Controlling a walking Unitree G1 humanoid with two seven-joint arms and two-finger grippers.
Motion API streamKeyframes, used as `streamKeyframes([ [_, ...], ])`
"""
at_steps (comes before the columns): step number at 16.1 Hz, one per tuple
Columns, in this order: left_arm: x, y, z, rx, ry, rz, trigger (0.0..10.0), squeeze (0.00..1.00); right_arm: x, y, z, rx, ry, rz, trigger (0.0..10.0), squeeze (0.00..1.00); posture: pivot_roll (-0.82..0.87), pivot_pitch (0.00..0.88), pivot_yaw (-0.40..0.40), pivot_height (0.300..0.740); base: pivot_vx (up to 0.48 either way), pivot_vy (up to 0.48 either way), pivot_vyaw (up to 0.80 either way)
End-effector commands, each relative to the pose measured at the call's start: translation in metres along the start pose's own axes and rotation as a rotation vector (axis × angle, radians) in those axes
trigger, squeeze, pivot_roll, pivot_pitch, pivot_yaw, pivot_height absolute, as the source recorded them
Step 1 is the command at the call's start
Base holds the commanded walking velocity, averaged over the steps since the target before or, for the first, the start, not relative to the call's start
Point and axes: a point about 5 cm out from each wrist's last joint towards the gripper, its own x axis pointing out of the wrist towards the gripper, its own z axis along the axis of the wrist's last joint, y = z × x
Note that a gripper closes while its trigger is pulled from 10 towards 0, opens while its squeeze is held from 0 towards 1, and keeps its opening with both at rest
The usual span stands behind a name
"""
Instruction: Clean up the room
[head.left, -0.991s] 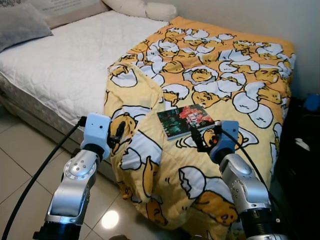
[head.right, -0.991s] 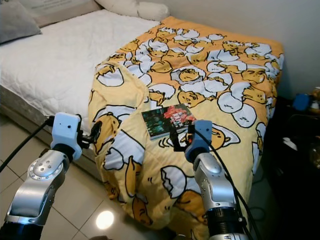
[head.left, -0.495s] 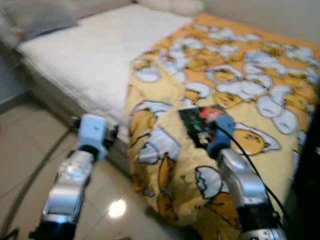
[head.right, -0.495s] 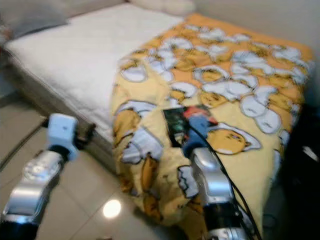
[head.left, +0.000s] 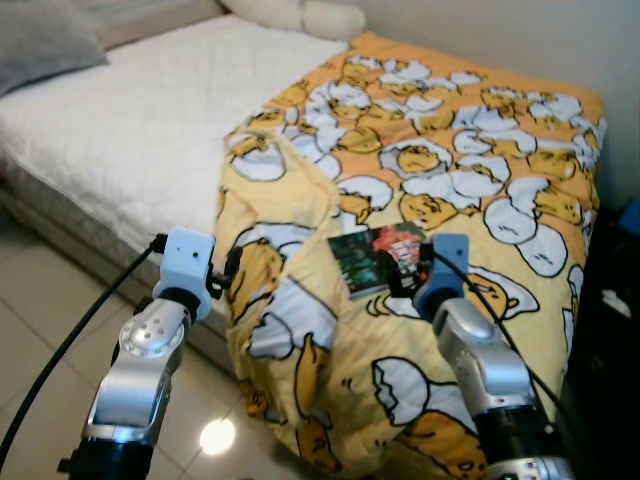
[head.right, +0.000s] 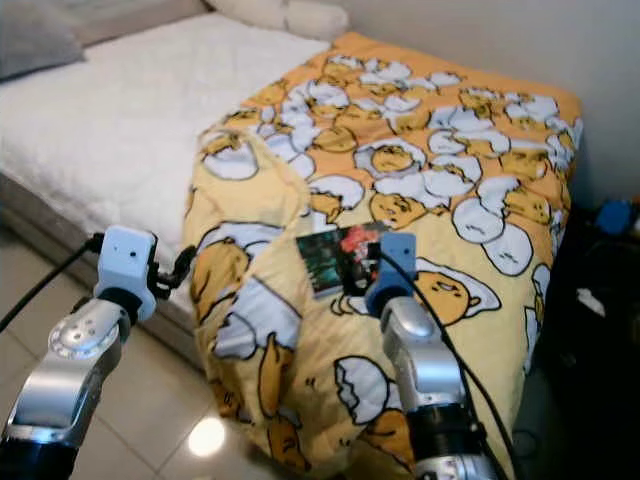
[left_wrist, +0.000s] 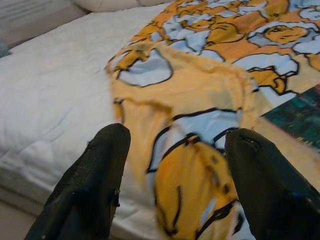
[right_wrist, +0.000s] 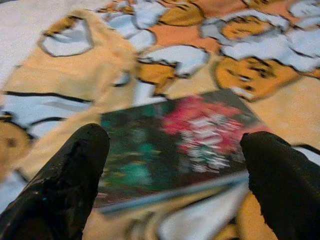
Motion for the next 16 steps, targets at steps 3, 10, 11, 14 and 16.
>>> streamKeyframes([
  [3,-0.001,-0.013,0.005,0.056,-0.017,-0.079,10.0,0.0,-0.005,-0.003,-0.011,0.026,0.092,0.035,10.0,0.0,-0.01,0.0,-0.033,0.74,0.081,0.0,0.0],
  [10,-0.011,-0.022,0.009,0.159,-0.018,-0.307,10.0,0.0,0.007,-0.001,-0.033,0.398,0.306,0.126,10.0,1.0,0.03,0.0,-0.072,0.74,0.0,0.0,0.0],
  [11,-0.014,-0.024,0.008,0.179,-0.001,-0.371,10.0,0.0,0.012,0.001,-0.033,0.484,0.331,0.144,10.0,1.0,0.03,0.0,-0.073,0.74,0.0,0.0,0.0],
  [14,-0.022,-0.027,0.006,0.209,0.048,-0.528,10.0,0.0,0.024,-0.002,-0.03,0.571,0.333,0.124,10.0,1.0,0.03,0.0,-0.065,0.74,0.0,0.0,0.0],
  [16,-0.028,-0.03,0.004,0.182,0.078,-0.638,10.0,0.0,0.033,-0.003,-0.024,0.649,0.318,0.101,10.0,1.0,0.02,0.0,-0.056,0.74,0.0,0.0,0.0],
])
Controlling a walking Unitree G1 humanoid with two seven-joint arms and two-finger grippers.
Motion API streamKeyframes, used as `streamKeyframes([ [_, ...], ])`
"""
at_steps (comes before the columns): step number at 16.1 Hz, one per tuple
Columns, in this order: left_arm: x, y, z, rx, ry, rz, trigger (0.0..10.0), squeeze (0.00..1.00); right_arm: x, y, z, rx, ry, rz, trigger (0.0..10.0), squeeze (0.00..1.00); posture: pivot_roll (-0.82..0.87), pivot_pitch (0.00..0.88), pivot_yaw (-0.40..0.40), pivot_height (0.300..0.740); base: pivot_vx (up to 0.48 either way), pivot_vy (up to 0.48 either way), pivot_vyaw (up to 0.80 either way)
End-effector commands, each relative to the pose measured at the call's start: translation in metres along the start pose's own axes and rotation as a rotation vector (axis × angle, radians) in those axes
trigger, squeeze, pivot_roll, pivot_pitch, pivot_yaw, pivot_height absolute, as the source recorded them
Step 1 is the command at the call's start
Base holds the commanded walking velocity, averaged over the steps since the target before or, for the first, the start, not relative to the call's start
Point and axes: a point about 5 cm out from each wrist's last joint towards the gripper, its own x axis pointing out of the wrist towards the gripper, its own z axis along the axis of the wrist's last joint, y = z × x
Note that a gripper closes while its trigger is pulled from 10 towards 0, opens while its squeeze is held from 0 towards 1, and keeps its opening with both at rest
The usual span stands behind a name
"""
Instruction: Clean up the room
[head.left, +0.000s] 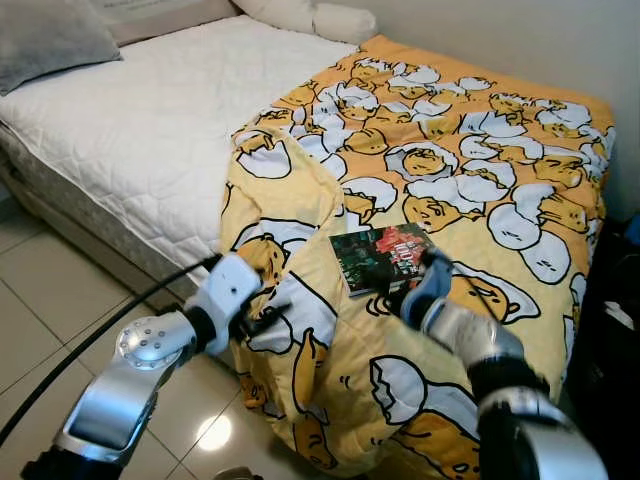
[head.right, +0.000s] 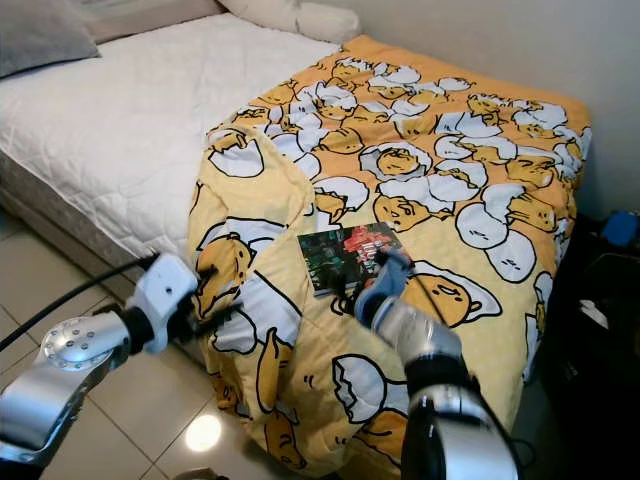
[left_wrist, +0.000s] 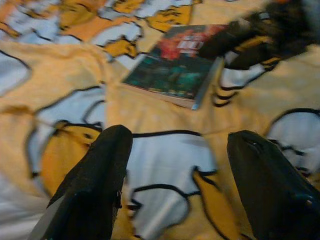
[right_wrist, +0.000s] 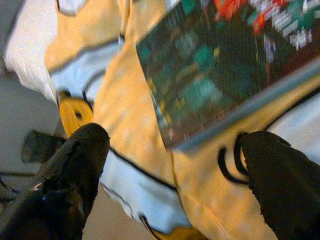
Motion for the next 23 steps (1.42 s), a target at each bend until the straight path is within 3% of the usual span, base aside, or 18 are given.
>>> streamKeyframes([
  [1,-0.001,-0.005,0.003,-0.022,-0.005,-0.064,10.0,0.0,0.001,-0.002,0.005,0.068,-0.022,-0.001,10.0,1.0,0.02,0.0,-0.055,0.74,0.0,0.0,0.0],
  [4,-0.007,-0.008,0.001,-0.012,0.05,-0.125,10.0,0.0,0.005,-0.004,0.003,0.106,-0.025,-0.038,10.0,1.0,0.04,0.0,-0.054,0.74,0.0,0.0,0.0],
  [5,-0.01,-0.008,0.001,-0.017,0.052,-0.128,10.0,0.0,0.006,-0.005,0.004,0.112,-0.049,-0.052,10.0,0.71,0.05,0.0,-0.052,0.74,0.0,0.0,0.0],
  [6,-0.012,-0.008,0.002,-0.023,0.052,-0.132,10.0,0.0,0.007,-0.005,0.005,0.12,-0.063,-0.064,10.0,0.14,0.05,0.0,-0.049,0.74,0.0,0.0,0.0],
  [7,-0.017,-0.009,0.006,-0.019,0.048,-0.147,10.0,0.0,0.008,-0.004,0.009,0.16,-0.106,-0.063,10.0,0.0,0.06,0.0,-0.044,0.74,0.0,0.0,0.0],
  [10,-0.021,-0.008,0.011,0.01,0.026,-0.149,10.0,0.0,0.008,0.0,0.019,0.235,-0.167,-0.022,10.0,0.0,0.07,0.0,-0.04,0.74,0.0,0.0,0.0],
  [14,-0.027,-0.01,0.014,0.024,0.043,-0.16,10.0,0.0,0.009,-0.002,0.016,0.203,-0.156,-0.061,10.0,0.0,0.1,0.028,-0.045,0.74,0.0,0.0,0.0],
  [23,-0.035,-0.018,0.021,0.069,0.045,-0.172,10.0,0.0,0.012,-0.003,0.006,0.221,-0.165,-0.105,10.0,0.0,0.15,0.135,-0.03,0.74,0.0,0.0,0.0],
])
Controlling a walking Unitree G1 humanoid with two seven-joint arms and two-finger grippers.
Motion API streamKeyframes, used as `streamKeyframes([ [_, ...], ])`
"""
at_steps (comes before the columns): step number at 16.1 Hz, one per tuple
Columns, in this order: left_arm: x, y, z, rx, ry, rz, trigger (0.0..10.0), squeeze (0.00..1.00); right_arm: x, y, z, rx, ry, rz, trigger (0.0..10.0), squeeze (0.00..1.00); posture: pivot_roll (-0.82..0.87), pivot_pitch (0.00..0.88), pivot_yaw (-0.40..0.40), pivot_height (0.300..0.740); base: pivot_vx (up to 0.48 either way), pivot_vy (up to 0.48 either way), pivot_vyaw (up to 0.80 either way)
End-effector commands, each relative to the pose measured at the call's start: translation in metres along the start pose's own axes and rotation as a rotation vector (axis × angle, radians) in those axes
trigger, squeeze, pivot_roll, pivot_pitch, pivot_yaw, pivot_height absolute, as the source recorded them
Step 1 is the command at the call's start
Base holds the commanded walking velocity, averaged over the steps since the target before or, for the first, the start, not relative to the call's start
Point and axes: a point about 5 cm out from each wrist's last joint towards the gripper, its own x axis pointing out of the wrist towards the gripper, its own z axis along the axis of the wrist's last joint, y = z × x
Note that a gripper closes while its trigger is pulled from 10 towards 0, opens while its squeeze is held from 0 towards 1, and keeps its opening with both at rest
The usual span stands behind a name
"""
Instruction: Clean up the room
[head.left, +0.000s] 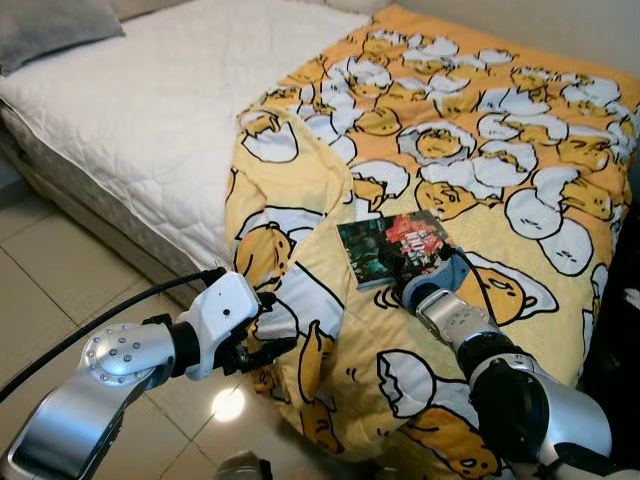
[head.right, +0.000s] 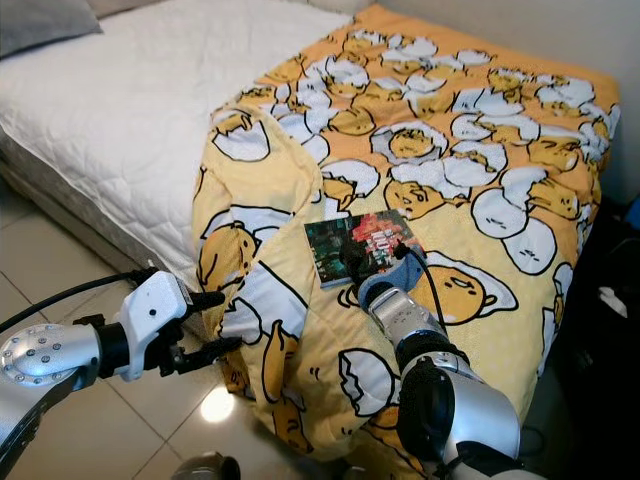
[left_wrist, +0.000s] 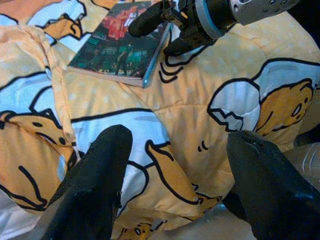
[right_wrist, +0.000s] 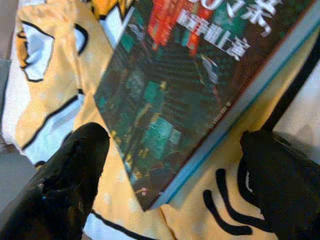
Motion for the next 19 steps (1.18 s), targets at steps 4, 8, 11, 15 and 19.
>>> streamKeyframes([
  [4,-0.006,-0.005,0.004,0.016,0.006,-0.002,10.0,0.0,0.001,0.004,0.001,0.031,-0.028,0.004,10.0,0.0,0.17,0.16,-0.032,0.74,0.0,0.0,0.0],
  [8,-0.008,-0.006,0.005,0.022,0.012,0.004,10.0,0.0,0.003,0.02,0.011,0.08,-0.071,0.096,10.0,0.0,0.18,0.16,-0.041,0.74,0.0,0.0,0.0],
  [11,-0.009,-0.007,0.005,0.026,0.013,0.005,10.0,0.0,0.003,0.022,0.016,0.087,-0.093,0.095,10.0,0.0,0.18,0.166,-0.044,0.74,0.0,0.0,0.0],
  [15,-0.011,-0.011,0.006,0.029,0.021,0.0,10.0,0.0,0.003,0.018,0.009,0.103,-0.079,0.071,10.0,0.0,0.21,0.185,-0.045,0.74,0.0,0.0,0.0],
  [19,-0.019,-0.016,0.008,0.039,0.034,-0.003,10.0,0.0,0.004,0.012,-0.014,0.094,-0.036,0.026,10.0,0.0,0.27,0.21,-0.032,0.74,0.0,0.0,0.0],
])
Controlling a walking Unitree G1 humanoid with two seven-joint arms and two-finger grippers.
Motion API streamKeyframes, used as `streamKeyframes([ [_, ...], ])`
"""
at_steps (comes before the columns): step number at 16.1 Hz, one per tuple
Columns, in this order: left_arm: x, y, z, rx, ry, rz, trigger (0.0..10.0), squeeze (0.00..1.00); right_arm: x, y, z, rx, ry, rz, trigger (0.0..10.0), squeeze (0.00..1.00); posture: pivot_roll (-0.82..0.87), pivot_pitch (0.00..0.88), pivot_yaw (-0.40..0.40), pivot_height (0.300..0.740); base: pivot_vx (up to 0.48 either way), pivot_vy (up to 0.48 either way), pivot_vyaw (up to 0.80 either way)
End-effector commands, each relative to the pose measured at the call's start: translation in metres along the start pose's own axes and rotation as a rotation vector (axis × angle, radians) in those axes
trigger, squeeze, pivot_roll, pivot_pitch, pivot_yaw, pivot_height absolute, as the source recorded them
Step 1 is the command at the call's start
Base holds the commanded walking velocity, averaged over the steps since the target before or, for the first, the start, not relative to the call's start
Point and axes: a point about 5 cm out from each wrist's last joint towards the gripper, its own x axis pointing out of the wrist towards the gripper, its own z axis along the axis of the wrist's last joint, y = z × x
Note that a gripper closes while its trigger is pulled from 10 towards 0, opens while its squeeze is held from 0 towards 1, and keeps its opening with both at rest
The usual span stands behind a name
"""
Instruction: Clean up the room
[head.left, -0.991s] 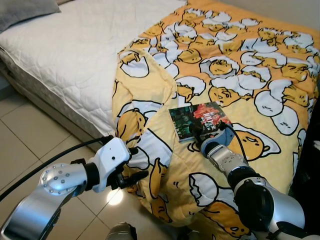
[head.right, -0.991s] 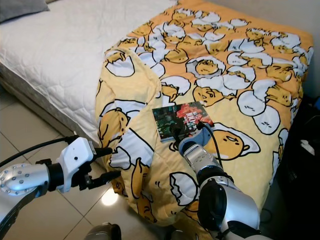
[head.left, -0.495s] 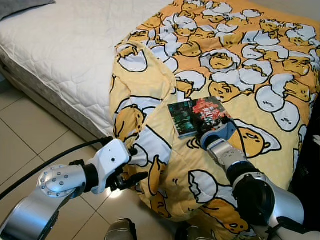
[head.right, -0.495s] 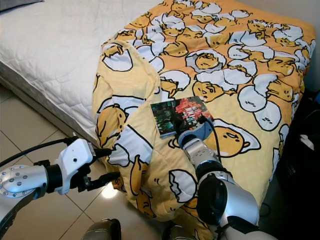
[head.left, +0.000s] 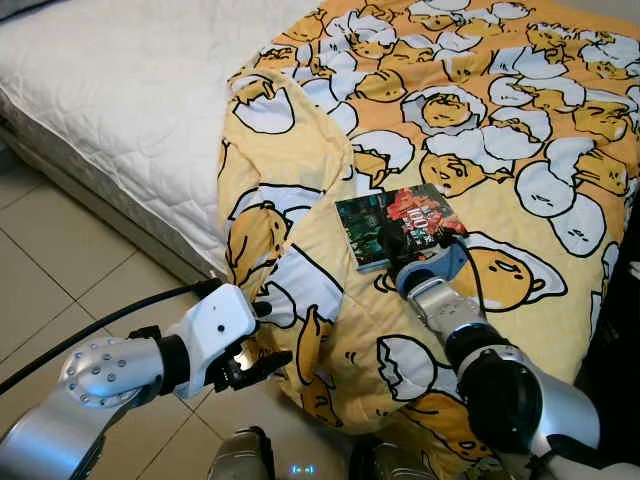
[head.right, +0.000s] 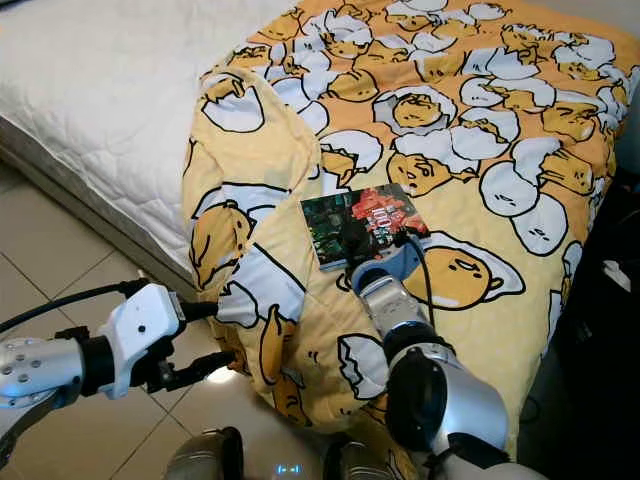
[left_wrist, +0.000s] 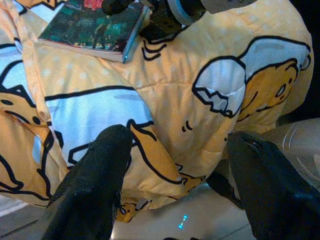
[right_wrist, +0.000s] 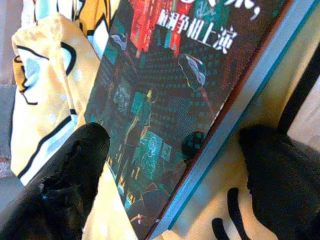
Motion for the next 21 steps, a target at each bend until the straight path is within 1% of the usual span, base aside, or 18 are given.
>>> streamKeyframes([
  [1,-0.003,-0.002,0.0,0.004,0.007,0.002,10.0,0.0,-0.003,-0.011,-0.014,0.021,0.046,-0.051,10.0,0.0,0.27,0.206,-0.031,0.74,0.0,0.0,0.0],
  [2,-0.003,-0.003,0.0,0.002,0.007,0.004,10.0,0.0,-0.002,-0.01,-0.015,0.027,0.043,-0.045,10.0,0.0,0.27,0.206,-0.031,0.74,0.0,0.0,0.0],
  [3,-0.003,-0.003,0.001,0.0,0.004,0.009,10.0,0.0,0.0,-0.002,-0.009,0.066,0.011,-0.011,10.0,0.0,0.26,0.194,-0.036,0.74,0.0,0.0,0.0],
  [6,-0.002,0.0,0.002,0.004,-0.008,0.029,10.0,0.0,0.003,0.014,0.007,0.12,-0.052,0.064,10.0,0.0,0.25,0.178,-0.041,0.74,0.0,0.0,0.0],
  [7,-0.002,0.003,0.003,0.003,-0.017,0.052,10.0,0.0,0.004,0.02,0.016,0.145,-0.087,0.098,4.9,0.0,0.25,0.169,-0.046,0.74,0.0,0.0,0.0],
  [8,-0.002,0.005,0.003,0.001,-0.022,0.068,10.0,0.0,0.004,0.021,0.021,0.147,-0.101,0.102,3.0,0.0,0.25,0.169,-0.047,0.74,0.0,0.0,0.0],
  [9,-0.003,0.005,0.003,0.0,-0.022,0.073,10.0,0.0,0.004,0.021,0.021,0.145,-0.102,0.099,3.0,0.0,0.25,0.169,-0.048,0.74,0.0,0.0,0.0],
  [10,-0.003,0.006,0.003,-0.002,-0.022,0.08,10.0,0.0,0.003,0.02,0.02,0.141,-0.099,0.094,0.8,0.0,0.25,0.173,-0.048,0.74,0.0,0.0,0.0],
  [11,-0.004,0.007,0.002,-0.003,-0.02,0.085,10.0,0.0,0.003,0.018,0.019,0.132,-0.093,0.085,0.0,0.0,0.26,0.176,-0.047,0.74,0.0,0.0,0.0],
  [16,-0.006,0.007,0.001,-0.006,-0.018,0.094,10.0,0.0,0.003,0.015,0.01,0.113,-0.073,0.065,0.0,0.0,0.26,0.176,-0.046,0.74,0.0,0.0,0.0],
  [21,-0.004,0.007,0.002,-0.005,-0.022,0.096,10.0,0.0,0.003,0.014,0.013,0.101,-0.076,0.057,0.0,0.0,0.25,0.184,-0.046,0.74,0.0,0.0,0.0],
])
